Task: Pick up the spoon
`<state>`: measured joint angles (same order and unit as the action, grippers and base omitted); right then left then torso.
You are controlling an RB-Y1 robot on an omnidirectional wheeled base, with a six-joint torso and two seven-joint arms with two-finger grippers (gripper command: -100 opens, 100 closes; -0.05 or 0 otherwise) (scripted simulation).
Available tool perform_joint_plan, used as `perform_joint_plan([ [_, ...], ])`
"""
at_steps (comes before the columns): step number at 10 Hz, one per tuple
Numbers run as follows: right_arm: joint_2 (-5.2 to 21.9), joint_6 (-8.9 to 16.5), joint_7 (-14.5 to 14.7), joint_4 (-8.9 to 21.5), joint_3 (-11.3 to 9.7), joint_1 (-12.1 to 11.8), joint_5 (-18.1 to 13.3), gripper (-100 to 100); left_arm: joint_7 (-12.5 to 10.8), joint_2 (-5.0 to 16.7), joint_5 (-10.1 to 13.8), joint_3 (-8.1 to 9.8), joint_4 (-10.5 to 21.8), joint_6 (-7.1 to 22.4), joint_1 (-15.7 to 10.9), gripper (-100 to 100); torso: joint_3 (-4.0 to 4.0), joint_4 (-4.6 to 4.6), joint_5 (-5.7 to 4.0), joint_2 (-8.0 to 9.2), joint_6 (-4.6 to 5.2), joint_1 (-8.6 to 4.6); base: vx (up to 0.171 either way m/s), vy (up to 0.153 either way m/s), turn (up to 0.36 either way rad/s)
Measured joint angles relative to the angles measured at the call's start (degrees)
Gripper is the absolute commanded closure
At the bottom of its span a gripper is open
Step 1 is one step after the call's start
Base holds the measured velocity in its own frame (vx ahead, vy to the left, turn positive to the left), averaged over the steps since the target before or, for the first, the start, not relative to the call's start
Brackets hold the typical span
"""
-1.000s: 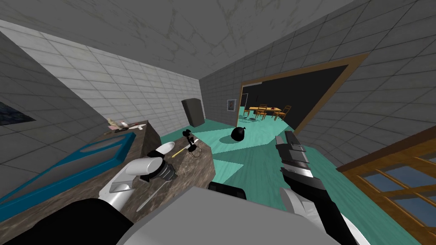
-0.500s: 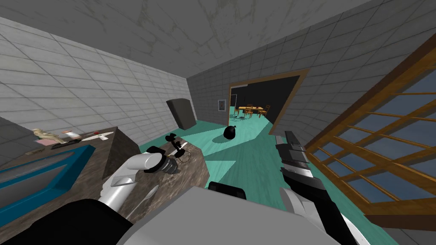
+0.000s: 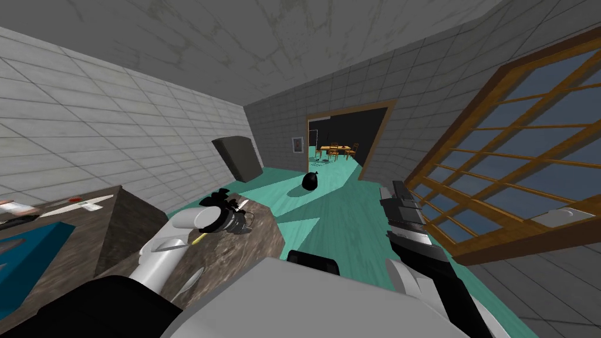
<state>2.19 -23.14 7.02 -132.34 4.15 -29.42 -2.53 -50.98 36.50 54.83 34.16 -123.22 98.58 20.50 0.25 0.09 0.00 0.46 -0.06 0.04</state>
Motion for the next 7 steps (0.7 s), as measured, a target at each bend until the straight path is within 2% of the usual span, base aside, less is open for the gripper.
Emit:
perform_joint_plan([
  [1, 0.00, 0.00, 0.00, 0.00, 0.01, 0.00, 0.00, 0, 0.04, 0.03, 0.99, 0.68, 0.32, 0.54, 0.10, -100, 0.14, 0.05, 0.06, 0.24, -0.05, 0.21, -0.195, 0.125, 0.166],
  [4, 0.02, 0.00, 0.00, 0.01, 0.02, -0.01, 0.00, 0, -1.19, -0.07, 2.33, 0.89, 3.35, 2.63, 1.12, -100, 0.13, 0.05, 0.21, 0.20, -0.06, 0.80, -0.126, 0.212, 0.198],
  [7, 0.01, 0.00, 0.00, 0.01, 0.02, 0.00, 0.00, 0, -2.70, -0.95, 2.46, -0.17, 7.24, 4.49, 3.37, -100, 0.21, 0.09, 0.19, 0.34, -0.06, 0.64, -0.140, 0.178, 0.192],
])
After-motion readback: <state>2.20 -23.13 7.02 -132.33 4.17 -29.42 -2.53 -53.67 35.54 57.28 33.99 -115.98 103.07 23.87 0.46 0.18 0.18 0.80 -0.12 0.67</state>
